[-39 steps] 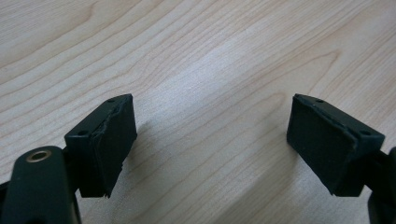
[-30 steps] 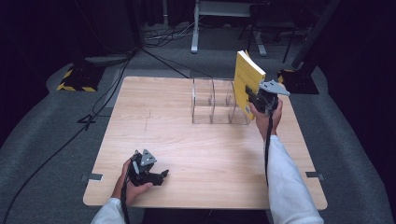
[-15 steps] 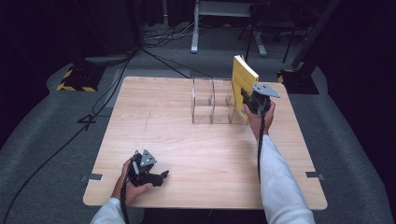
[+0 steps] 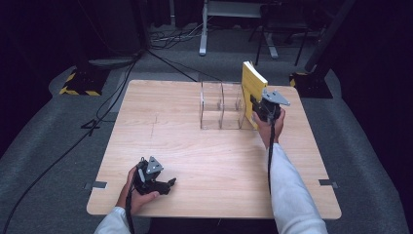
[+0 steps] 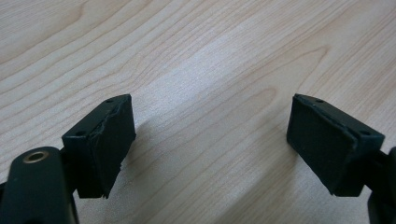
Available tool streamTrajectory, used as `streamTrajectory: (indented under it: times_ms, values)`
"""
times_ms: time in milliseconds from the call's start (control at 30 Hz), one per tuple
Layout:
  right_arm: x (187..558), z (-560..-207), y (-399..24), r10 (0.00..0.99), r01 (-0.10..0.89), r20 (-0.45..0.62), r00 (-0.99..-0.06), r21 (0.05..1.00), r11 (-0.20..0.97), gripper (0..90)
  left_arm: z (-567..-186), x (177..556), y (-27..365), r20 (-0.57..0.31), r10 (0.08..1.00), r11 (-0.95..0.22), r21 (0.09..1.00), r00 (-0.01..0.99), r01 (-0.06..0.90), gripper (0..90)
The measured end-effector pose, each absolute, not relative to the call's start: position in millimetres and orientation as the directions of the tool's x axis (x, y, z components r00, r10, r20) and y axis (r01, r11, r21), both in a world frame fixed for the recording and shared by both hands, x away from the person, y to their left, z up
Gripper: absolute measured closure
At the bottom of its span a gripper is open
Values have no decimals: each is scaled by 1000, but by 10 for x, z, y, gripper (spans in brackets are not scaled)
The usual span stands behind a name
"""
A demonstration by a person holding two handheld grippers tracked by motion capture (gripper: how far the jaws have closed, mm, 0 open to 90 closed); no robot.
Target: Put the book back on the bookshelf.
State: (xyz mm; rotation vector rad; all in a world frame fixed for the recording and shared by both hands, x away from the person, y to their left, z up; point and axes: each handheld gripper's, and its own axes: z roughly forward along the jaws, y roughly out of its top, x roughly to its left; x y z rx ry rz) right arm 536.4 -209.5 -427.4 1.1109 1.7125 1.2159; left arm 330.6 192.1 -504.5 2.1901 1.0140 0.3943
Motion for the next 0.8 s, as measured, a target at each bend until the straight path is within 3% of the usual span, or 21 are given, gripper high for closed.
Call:
streamTrajectory:
  times_ms: [800]
  values:
    - [5266, -4401, -2200, 937, 269, -46, -347, 952, 147, 705, -5046, 3297, 1921, -6, 757, -468, 693, 654, 548, 165]
